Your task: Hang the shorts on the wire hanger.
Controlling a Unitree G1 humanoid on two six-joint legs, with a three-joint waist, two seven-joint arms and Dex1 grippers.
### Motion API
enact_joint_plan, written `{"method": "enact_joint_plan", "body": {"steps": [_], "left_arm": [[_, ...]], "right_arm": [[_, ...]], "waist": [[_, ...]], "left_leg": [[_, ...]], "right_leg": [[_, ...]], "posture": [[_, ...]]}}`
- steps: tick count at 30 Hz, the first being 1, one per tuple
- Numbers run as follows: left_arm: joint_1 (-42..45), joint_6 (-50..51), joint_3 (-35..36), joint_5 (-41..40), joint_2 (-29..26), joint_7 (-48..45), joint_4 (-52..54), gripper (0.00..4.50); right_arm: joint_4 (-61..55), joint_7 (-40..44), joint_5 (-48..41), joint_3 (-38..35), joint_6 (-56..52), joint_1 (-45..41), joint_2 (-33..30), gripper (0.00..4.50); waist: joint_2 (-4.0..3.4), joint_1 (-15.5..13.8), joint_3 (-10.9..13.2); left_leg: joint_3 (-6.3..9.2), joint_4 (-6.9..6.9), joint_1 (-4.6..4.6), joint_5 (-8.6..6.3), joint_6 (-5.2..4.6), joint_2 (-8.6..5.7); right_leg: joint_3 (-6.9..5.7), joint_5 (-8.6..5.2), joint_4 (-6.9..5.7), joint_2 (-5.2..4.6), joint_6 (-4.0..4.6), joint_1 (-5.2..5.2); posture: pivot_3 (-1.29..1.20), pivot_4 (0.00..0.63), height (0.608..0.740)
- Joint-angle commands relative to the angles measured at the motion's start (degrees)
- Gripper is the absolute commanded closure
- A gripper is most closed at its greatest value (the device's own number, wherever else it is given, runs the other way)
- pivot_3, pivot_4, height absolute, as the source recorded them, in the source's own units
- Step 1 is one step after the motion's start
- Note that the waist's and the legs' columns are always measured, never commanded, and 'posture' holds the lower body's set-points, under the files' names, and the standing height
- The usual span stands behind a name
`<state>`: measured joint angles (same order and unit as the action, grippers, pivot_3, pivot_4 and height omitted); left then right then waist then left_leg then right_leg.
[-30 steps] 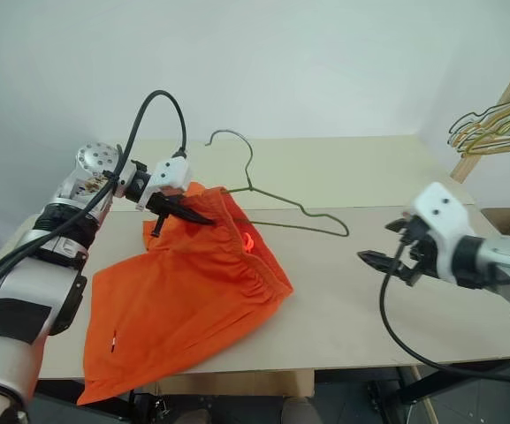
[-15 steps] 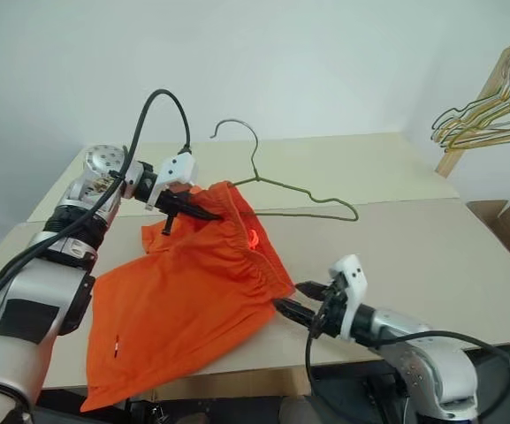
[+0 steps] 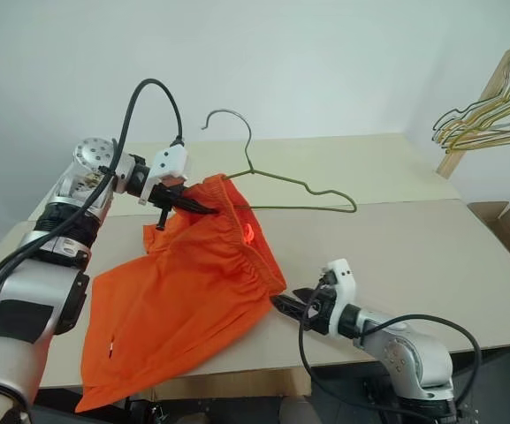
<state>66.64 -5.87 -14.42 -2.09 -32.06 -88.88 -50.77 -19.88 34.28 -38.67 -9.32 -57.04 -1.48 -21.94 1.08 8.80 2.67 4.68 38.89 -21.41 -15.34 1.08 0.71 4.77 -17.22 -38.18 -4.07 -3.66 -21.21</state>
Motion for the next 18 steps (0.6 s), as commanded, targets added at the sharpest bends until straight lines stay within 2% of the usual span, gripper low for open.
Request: {"method": "enact_joint_plan", "body": {"steps": [1,5,15,18], "left_arm": [[0.45,0.48,1.75,-0.41,-0.70,0.26,2.39,4.50],[0.58,0.40,1.74,-0.27,-0.45,0.67,2.27,4.50],[0.94,0.09,1.62,-0.08,-0.26,0.78,2.23,4.50],[0.78,0.20,1.65,-0.13,-0.35,0.75,2.43,4.50]], "right_arm": [[-3.14,1.45,-2.83,0.11,-0.34,0.69,-1.42,0.08],[-1.60,1.57,-2.78,3.91,0.55,-1.03,0.27,0.08],[6.65,0.91,-2.95,6.27,2.29,-6.90,6.57,0.08],[8.35,0.09,-3.17,6.24,1.99,-8.37,8.06,0.63]], "waist": [[0.00,-0.10,0.00],[0.00,0.04,0.00],[0.00,-0.23,0.00],[-0.01,-0.18,0.00]], "left_leg": [[0.00,0.00,0.00,0.00,0.00,0.00],[-0.01,0.00,0.06,0.00,0.00,0.02],[0.01,0.00,0.04,0.00,0.00,0.02],[0.00,0.01,0.04,0.00,0.00,0.01]], "right_leg": [[0.00,0.00,0.00,0.01,0.00,0.00],[0.02,0.00,-0.05,0.06,0.00,0.01],[0.02,0.00,-0.04,0.04,0.00,0.01],[0.02,0.00,-0.04,0.04,0.00,0.01]], "posture": [[-0.11,0.000,0.740],[-0.11,0.000,0.740],[-0.10,0.000,0.740],[-0.10,0.000,0.740]]}}
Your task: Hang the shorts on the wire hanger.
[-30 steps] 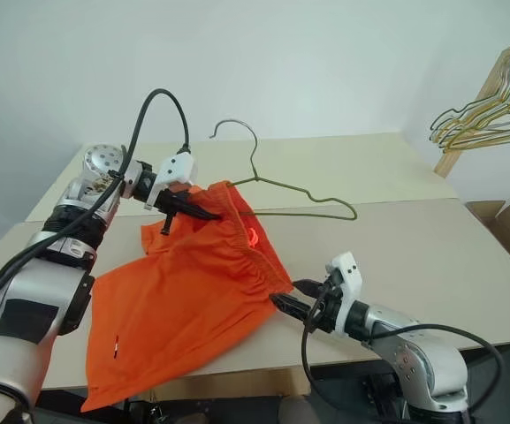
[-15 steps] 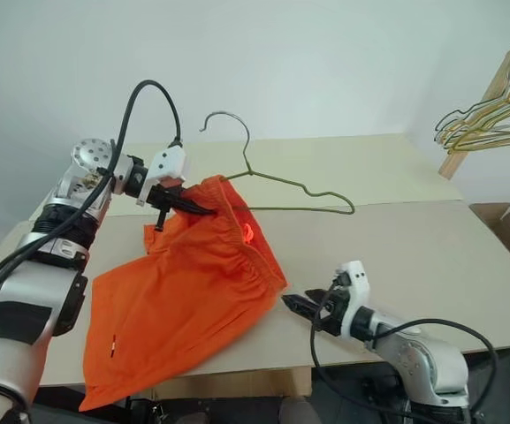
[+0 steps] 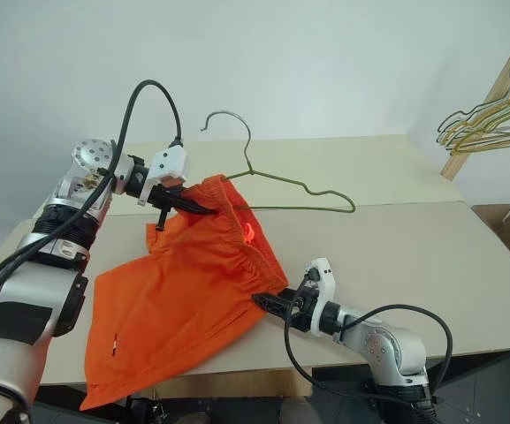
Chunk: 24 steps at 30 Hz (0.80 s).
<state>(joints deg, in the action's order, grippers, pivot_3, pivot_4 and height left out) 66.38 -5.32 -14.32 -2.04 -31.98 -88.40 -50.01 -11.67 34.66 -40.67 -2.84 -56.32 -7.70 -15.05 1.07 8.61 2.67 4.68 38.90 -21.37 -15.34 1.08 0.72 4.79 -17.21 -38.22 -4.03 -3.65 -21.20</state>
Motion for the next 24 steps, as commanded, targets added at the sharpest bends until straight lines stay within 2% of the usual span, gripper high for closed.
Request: {"method": "enact_joint_plan", "body": {"steps": [1,10,12,16,21,24], "left_arm": [[1.01,-0.34,1.55,-0.17,-0.45,0.30,1.71,4.50],[2.09,-1.46,1.61,0.42,-0.78,0.58,-0.08,4.50],[2.31,-2.04,1.67,0.59,-0.71,0.75,-0.45,4.50],[2.92,-2.77,2.00,0.64,-0.95,0.59,-1.35,4.50],[1.46,-4.38,2.32,-1.01,-2.82,-3.49,-0.53,4.50],[-0.20,-5.17,-0.85,-4.90,-5.41,-4.10,1.57,4.50]], "right_arm": [[0.62,-0.20,-1.48,-0.42,1.19,-2.49,1.61,0.98],[0.12,-0.84,-4.45,-4.12,0.06,-2.53,0.92,4.09],[-0.13,-1.22,-5.16,-5.13,0.13,-2.47,0.50,4.47],[-1.11,-1.44,-6.80,-7.78,-0.25,-2.32,-1.22,4.47],[-0.29,0.64,-9.16,-11.48,-3.95,-3.41,-9.46,4.47],[2.00,4.14,-9.75,-12.69,-5.22,-4.84,-16.17,4.47]], "waist": [[0.00,0.02,0.00],[0.00,0.04,0.00],[0.00,0.05,0.00],[0.00,0.08,0.00],[0.00,0.12,0.00],[-0.02,0.12,0.01]], "left_leg": [[0.00,0.00,0.01,0.00,0.00,0.00],[0.02,0.00,0.01,0.00,0.00,0.00],[0.02,0.00,0.01,0.00,0.00,0.00],[0.02,-0.01,0.01,0.00,0.00,0.00],[-0.01,0.00,0.00,0.00,0.00,0.00],[-0.02,-0.01,0.01,0.00,0.00,0.00]], "right_leg": [[0.00,0.00,-0.02,0.01,0.00,0.00],[0.00,0.00,-0.05,0.00,0.00,-0.01],[0.00,0.00,-0.05,0.01,0.00,-0.01],[0.00,0.00,-0.05,0.01,0.00,-0.01],[0.00,0.00,-0.03,0.00,0.00,-0.01],[0.02,0.00,-0.02,-0.01,0.00,-0.01]], "posture": [[-0.10,0.000,0.740],[-0.11,0.000,0.740],[-0.11,0.000,0.740],[-0.11,0.000,0.740],[-0.13,0.000,0.740],[-0.13,0.000,0.740]]}}
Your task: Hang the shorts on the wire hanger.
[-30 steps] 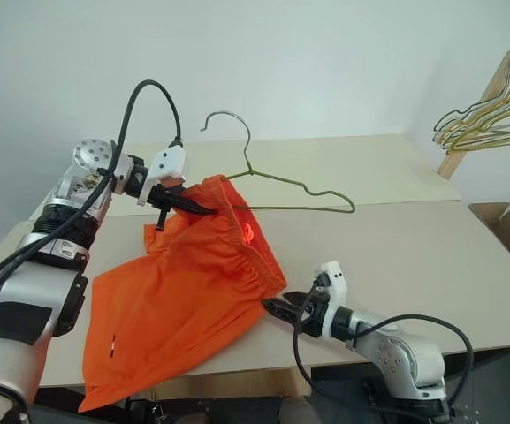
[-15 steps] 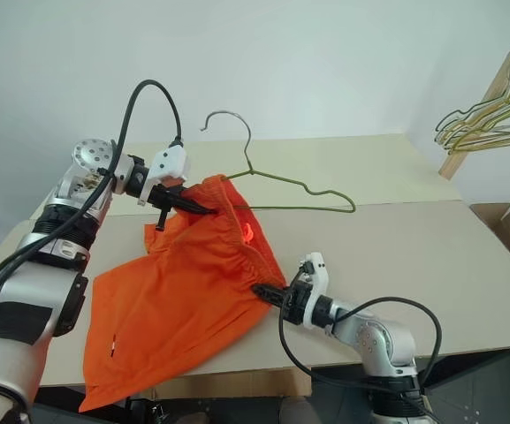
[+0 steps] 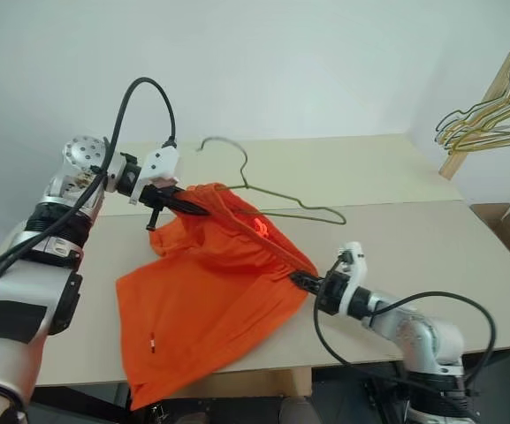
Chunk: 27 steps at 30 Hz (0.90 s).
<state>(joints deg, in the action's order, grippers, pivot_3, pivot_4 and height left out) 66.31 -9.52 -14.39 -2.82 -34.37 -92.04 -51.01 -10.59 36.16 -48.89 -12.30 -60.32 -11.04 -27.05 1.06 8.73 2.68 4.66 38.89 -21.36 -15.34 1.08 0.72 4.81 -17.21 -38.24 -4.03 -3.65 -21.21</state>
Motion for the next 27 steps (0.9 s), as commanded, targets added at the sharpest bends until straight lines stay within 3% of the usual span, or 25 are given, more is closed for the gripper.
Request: {"method": "enact_joint_plan", "body": {"steps": [1,5,9,13,18,24,27], "left_arm": [[-0.95,-1.38,-3.25,-6.29,-4.79,-0.46,3.87,4.50],[-2.49,-1.64,-9.19,-11.58,-9.22,-0.46,6.38,4.50],[-2.81,-2.23,-12.19,-12.64,-10.98,-0.46,6.46,4.50],[-3.37,-4.12,-12.60,-10.32,-10.99,-0.46,4.55,4.50],[-3.12,0.19,-11.05,-16.27,-10.75,-0.46,5.03,4.50],[-5.86,-2.47,-18.93,-19.13,-15.14,-0.46,9.33,4.50],[-5.93,-2.30,-18.73,-19.44,-14.16,-0.46,8.40,4.50]], "right_arm": [[2.36,4.32,-1.77,-3.49,-2.21,-2.51,-7.08,4.47],[7.19,9.85,-1.25,-2.30,-4.17,-6.16,-16.17,4.47],[9.59,13.09,0.01,-0.91,-3.25,-8.27,-20.05,4.47],[9.47,15.04,0.57,0.52,-3.09,-9.50,-22.09,4.47],[9.97,15.73,1.88,1.70,-2.22,-9.00,-22.72,4.47],[10.11,16.19,2.84,2.45,-1.77,-9.09,-22.98,4.47],[9.96,16.48,2.85,2.42,-1.83,-9.22,-23.45,4.47]], "waist": [[0.00,0.15,0.00],[-0.01,0.28,0.00],[-0.01,0.02,0.00],[-0.01,-0.05,0.00],[0.00,-0.04,0.00],[-0.01,0.08,0.00],[-0.01,-0.05,0.00]], "left_leg": [[0.00,0.00,0.00,0.00,0.00,0.01],[-0.01,-0.03,0.02,0.00,-0.01,0.04],[-0.02,0.00,0.00,-0.01,-0.01,0.04],[-0.04,0.01,-0.01,0.00,-0.01,0.03],[-0.04,0.01,-0.02,0.00,-0.01,0.03],[-0.03,0.00,-0.02,0.00,-0.01,0.06],[-0.03,0.02,-0.01,0.00,-0.01,0.05]], "right_leg": [[0.00,0.00,0.01,0.01,0.00,0.01],[0.05,0.00,0.02,0.04,0.00,0.01],[0.04,0.00,0.06,0.02,0.00,0.02],[0.04,0.00,0.08,0.01,0.00,0.02],[0.04,0.00,0.09,0.01,0.00,0.02],[0.05,0.00,0.08,0.03,0.00,0.00],[0.05,0.00,0.06,0.01,0.00,0.01]], "posture": [[-0.13,0.000,0.740],[-0.13,0.000,0.740],[-0.13,0.000,0.740],[-0.13,0.000,0.740],[-0.13,0.000,0.740],[-0.13,0.000,0.740],[-0.13,0.000,0.740]]}}
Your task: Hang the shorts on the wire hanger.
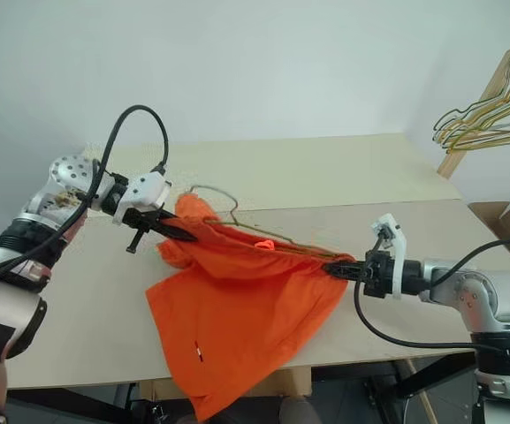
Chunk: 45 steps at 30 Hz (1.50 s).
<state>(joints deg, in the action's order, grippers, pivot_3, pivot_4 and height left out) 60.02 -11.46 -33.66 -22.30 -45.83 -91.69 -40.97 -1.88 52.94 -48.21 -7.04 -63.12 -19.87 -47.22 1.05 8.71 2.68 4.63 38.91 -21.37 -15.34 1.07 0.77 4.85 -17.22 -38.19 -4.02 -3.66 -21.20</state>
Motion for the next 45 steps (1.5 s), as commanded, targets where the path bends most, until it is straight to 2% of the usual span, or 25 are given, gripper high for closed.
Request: {"method": "enact_joint_plan", "body": {"steps": [1,4,9,15,19,23,29,33,39,42,45], "left_arm": [[0.55,-0.06,0.81,-0.01,-2.30,-0.81,-1.92,4.50],[0.83,-0.10,0.74,0.21,-1.92,-0.81,-2.23,4.50],[1.78,-1.99,3.81,6.75,0.88,-0.30,-7.01,4.50],[2.09,-2.68,7.30,13.57,4.07,6.06,-10.88,4.50],[0.83,-5.96,7.66,16.43,3.37,1.54,-10.90,4.50],[0.30,-8.92,7.53,20.03,3.15,1.05,-11.76,4.50],[-0.31,-8.41,8.66,21.35,4.86,0.50,-10.83,4.50],[0.14,-7.47,9.94,21.78,6.85,1.62,-11.21,4.50],[0.31,-6.49,11.88,22.78,9.11,1.88,-11.39,4.50],[0.40,-6.13,12.83,23.06,9.87,2.61,-11.64,4.50],[0.58,-5.57,13.74,23.19,10.50,3.02,-11.83,4.50]], "right_arm": [[1.20,-0.18,2.25,-2.85,1.00,-0.34,-3.41,4.47],[1.13,0.19,2.46,-2.91,1.22,-0.01,-3.65,4.47],[0.08,0.53,2.48,-3.36,1.36,0.76,-4.41,4.47],[-2.29,1.03,2.70,-4.05,3.89,2.66,-5.19,4.47],[-3.69,1.32,2.96,-4.43,5.68,3.21,-5.45,4.47],[-4.66,2.12,3.61,-4.62,7.83,3.46,-5.53,4.47],[-8.83,2.64,3.55,-4.43,11.31,2.80,-4.72,4.47],[-11.97,2.24,3.49,-3.87,12.10,2.13,-4.56,3.27],[-15.23,2.56,3.15,-4.24,11.34,2.47,-5.61,1.04],[-15.59,2.84,3.38,-4.90,11.17,3.25,-6.38,0.07],[-15.74,2.56,3.39,-5.98,11.88,3.24,-6.74,0.03]], "waist": [[0.00,-0.13,0.00],[0.00,-0.28,0.00],[0.00,-0.19,0.00],[0.00,-0.05,0.00],[0.00,0.25,0.00],[0.00,0.17,0.00],[0.00,0.16,0.00],[0.00,0.20,0.00],[0.00,0.22,0.00],[0.00,0.26,0.00],[0.00,0.31,0.00]], "left_leg": [[0.00,0.02,-0.01,0.00,0.00,-0.01],[-0.01,0.02,-0.02,0.00,0.00,-0.02],[-0.02,0.02,-0.03,0.00,0.00,-0.02],[-0.02,0.01,-0.03,0.00,0.00,-0.03],[-0.03,0.02,-0.03,0.00,0.00,-0.02],[-0.03,0.02,-0.02,0.00,0.00,-0.02],[-0.02,0.02,-0.03,0.00,0.00,-0.02],[-0.03,0.02,-0.03,0.00,0.00,-0.02],[-0.02,0.02,-0.04,0.00,0.00,-0.01],[-0.03,0.02,-0.05,0.00,0.00,-0.02],[-0.03,0.02,-0.05,0.00,0.00,-0.02]], "right_leg": [[0.00,0.00,0.00,0.00,0.00,0.00],[-0.01,0.00,0.04,-0.02,0.00,0.00],[-0.01,0.00,0.05,-0.01,0.00,0.00],[-0.01,0.00,0.08,-0.01,-0.01,0.00],[0.00,0.00,0.06,0.00,0.00,0.00],[0.00,0.00,0.06,0.00,0.00,0.00],[-0.01,0.00,0.06,-0.01,0.00,0.00],[-0.01,0.00,0.06,-0.01,0.00,0.01],[-0.02,0.00,0.07,-0.01,0.00,0.00],[-0.02,0.00,0.07,-0.03,0.00,0.00],[-0.02,0.00,0.07,-0.02,0.00,0.00]], "posture": [[-0.13,0.000,0.740],[-0.14,0.000,0.740],[-0.15,0.000,0.740],[-0.15,0.000,0.740],[-0.16,0.000,0.740],[-0.16,0.000,0.740],[-0.16,0.000,0.740],[-0.17,0.000,0.740],[-0.19,0.000,0.740],[-0.19,0.000,0.740],[-0.19,0.000,0.740]]}}
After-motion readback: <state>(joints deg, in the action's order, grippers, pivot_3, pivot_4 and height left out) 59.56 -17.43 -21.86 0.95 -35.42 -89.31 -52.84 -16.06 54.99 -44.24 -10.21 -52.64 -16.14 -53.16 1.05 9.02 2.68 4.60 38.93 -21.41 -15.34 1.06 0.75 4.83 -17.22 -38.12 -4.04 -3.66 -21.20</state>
